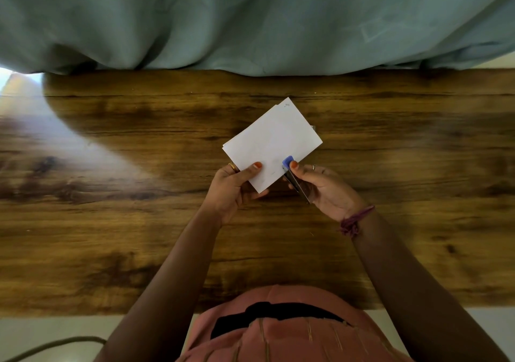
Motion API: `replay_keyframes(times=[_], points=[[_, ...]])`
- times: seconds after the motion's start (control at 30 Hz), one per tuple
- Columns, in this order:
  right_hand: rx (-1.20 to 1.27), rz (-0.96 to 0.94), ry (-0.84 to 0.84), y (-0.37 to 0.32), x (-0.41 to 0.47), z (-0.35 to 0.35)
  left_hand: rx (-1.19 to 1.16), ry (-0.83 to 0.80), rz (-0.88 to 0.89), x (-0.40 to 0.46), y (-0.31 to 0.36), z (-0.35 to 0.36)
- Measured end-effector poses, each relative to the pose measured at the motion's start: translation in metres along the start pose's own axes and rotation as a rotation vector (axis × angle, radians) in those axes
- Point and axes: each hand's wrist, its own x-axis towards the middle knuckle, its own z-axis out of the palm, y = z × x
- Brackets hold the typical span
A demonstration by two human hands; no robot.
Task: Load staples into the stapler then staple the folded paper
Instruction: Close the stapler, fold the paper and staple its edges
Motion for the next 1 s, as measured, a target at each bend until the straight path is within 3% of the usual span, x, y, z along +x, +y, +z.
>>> replay_keyframes(times=[0.57, 1.0], points=[[-0.079, -0.048, 0.087, 0.001, 0.004, 0.008, -0.134, 0.025, -0.040, -0.006, -0.005, 0.017], [-0.164, -0.034, 0.090, 0.005, 0.002, 0.013, 0.082, 0.096, 0.045, -0.001, -0.007, 0.022]])
